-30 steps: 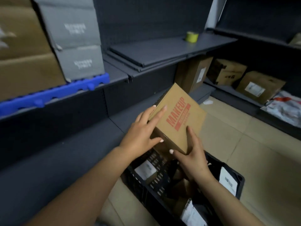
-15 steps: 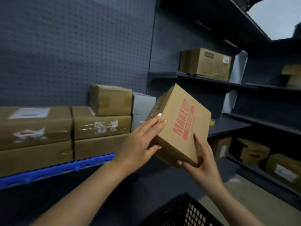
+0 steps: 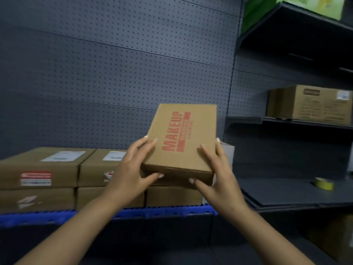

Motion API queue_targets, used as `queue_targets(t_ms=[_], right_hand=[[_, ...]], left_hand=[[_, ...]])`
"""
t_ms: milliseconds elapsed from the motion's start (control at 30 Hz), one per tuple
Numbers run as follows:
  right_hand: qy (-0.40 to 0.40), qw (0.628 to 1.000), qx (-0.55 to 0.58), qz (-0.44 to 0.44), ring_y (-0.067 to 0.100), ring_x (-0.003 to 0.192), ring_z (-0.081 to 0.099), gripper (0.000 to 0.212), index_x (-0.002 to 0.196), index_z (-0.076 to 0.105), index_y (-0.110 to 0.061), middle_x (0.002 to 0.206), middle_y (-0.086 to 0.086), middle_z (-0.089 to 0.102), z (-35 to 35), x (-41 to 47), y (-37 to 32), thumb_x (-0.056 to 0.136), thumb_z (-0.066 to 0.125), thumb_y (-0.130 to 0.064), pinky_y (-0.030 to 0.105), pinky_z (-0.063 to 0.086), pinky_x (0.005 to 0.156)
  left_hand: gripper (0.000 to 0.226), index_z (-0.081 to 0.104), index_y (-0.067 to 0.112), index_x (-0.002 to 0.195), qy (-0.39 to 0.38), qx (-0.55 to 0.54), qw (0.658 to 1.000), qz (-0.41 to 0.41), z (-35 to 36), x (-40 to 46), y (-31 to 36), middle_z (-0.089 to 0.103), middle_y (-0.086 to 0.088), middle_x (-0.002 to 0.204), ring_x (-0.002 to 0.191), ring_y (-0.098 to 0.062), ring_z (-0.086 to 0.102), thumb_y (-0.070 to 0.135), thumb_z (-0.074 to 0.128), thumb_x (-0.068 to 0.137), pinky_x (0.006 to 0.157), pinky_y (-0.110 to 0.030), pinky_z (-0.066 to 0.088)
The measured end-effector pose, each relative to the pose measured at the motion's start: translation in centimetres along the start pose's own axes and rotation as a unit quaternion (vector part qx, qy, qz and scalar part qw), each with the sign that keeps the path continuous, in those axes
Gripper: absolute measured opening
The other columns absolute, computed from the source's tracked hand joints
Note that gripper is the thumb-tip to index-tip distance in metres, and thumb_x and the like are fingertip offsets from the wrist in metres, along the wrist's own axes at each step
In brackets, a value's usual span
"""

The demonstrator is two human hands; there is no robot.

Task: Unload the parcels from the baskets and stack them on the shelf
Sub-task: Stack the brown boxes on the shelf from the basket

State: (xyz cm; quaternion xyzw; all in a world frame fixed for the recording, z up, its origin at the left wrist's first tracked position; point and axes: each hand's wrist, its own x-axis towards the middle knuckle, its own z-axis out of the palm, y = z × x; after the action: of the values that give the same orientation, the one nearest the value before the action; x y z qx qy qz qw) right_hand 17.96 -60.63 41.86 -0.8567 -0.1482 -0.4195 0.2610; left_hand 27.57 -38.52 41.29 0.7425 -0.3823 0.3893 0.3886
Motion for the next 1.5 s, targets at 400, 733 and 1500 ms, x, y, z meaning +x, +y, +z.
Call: queue_targets(t_ms=[400,733,1500], right_hand=[[-0.104,0.969,0.042,-0.221,0.017,0.148,-0.011,0.077,0.147,0.021,-0.034,0.161,-0.005,-0.005,11.1,3.3,-8.5,0.088,0.055,0.001,0.04,0.009,0.117],[-0.115,0.98,0.092,-0.136,0.003,0.146,-0.003,0.068,0.145,0.023,-0.043,0.158,-0.022,-0.005,14.9,7.1,-6.8,0.093,0.056,-0.015,0.034,0.015,0.12],[-0.156,0.981,0.113,0.032,0.002,0.144,0.009,0.096,0.146,-0.016,-0.046,0.158,-0.022,-0.001,21.1,11.2,-0.6,0.09,0.062,-0.037,0.036,0.025,0.117]], left_hand=[[0.104,0.015,0.068,0.135,0.015,0.098,0.986,-0.132,-11.0,-5.8,-7.1,0.018,0.007,0.157,0.139,-0.006,0.023,0.045,0.079,0.057,0.11,-0.033,0.028],[0.088,0.03,0.055,0.136,0.019,0.114,0.984,-0.136,-12.1,-3.8,-11.2,0.021,0.013,0.155,0.135,-0.006,0.025,0.045,0.076,0.062,0.108,-0.038,0.034],[0.066,0.036,0.044,0.137,-0.011,0.133,0.973,-0.189,-11.1,1.6,-17.9,0.016,0.016,0.154,0.139,-0.009,0.02,0.044,0.07,0.081,0.11,-0.037,0.026]])
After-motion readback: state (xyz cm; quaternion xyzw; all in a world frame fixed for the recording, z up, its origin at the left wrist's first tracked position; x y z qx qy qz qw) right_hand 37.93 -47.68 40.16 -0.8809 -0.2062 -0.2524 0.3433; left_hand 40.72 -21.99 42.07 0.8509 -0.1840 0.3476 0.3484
